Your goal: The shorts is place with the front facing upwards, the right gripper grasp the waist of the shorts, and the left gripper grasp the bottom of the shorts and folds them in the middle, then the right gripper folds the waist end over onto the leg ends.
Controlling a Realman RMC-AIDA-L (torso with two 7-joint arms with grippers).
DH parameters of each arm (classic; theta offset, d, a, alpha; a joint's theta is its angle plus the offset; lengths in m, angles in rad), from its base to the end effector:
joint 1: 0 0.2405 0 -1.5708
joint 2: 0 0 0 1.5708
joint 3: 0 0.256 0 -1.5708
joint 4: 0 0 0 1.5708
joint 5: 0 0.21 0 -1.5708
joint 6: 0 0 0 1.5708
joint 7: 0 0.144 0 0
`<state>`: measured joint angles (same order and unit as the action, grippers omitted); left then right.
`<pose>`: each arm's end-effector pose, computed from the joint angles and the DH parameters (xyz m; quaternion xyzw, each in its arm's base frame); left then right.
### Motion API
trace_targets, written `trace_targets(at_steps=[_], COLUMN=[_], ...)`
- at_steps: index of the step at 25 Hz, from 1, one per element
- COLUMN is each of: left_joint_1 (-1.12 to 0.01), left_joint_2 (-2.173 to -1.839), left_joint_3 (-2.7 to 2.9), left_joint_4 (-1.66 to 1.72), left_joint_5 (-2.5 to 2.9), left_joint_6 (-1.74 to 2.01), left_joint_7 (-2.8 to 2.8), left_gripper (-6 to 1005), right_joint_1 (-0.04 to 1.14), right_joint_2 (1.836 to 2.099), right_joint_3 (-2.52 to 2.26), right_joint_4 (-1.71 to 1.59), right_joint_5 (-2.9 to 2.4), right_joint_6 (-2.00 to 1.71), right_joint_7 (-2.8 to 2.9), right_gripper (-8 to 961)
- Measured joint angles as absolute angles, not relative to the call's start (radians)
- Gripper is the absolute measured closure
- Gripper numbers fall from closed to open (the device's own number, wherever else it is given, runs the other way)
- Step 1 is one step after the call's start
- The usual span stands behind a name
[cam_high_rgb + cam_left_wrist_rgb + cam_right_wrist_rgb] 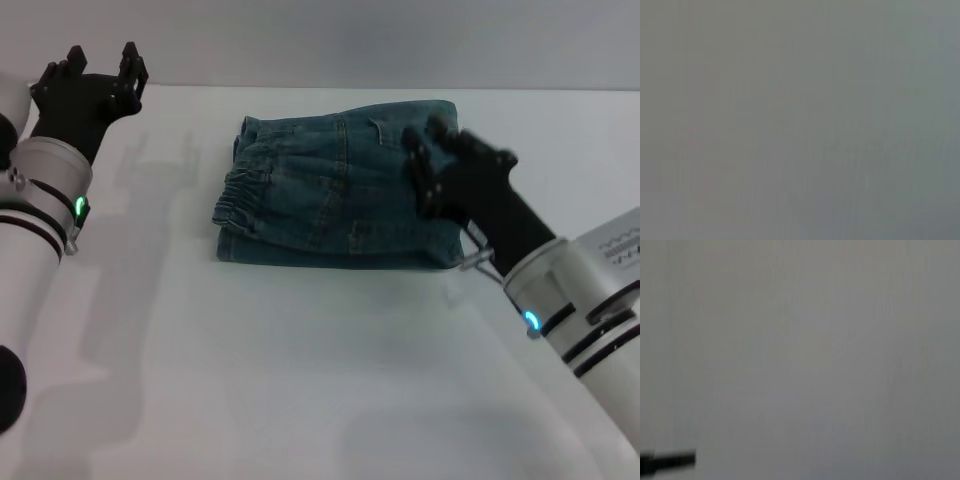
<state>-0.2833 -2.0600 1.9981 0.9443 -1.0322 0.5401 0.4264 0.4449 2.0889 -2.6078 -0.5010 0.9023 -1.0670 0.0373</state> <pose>-0.2463 0.3763 -0.0131 -0.6700 -0.3116 -0.2840 0.6110 0.2270 0.3169 -0.0970 -0.7839 0.1967 0.3692 0.4589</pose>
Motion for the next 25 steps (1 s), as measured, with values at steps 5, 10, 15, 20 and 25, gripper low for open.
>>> trace_targets(at_steps=[5,10,15,20,25], left_joint_1=[-0.288,-0.289,-0.29,-0.29,-0.289], left_joint_2=[-2.06,-2.059,-2.058,-2.059,-2.059], left_joint_3=[2.032,2.033,2.034,2.034,2.033], left_joint_4=[0.882,0.857,0.856,0.855,0.854], left_joint_5=[-0.934,-0.919,-0.916,-0.916,-0.916], left_joint_6=[0.624,0.632,0.632,0.633,0.634], left_joint_7=[0.296,0.244,0.243,0.242,0.242], left_gripper=[393,393,393,391,386], right_joint_1=[0.424,0.414,0.413,0.423,0.442], right_joint_2=[2.091,2.088,2.088,2.086,2.082], right_joint_3=[-2.687,-2.737,-2.753,-2.742,-2.729], right_joint_4=[-0.479,-0.476,-0.472,-0.44,-0.361], right_joint_5=[0.9,0.899,0.899,0.903,0.904], right_joint_6=[-0.996,-0.975,-0.929,-0.887,-0.885], right_joint_7=[0.072,0.12,0.13,0.166,0.253], right_gripper=[702,880,951,946,940])
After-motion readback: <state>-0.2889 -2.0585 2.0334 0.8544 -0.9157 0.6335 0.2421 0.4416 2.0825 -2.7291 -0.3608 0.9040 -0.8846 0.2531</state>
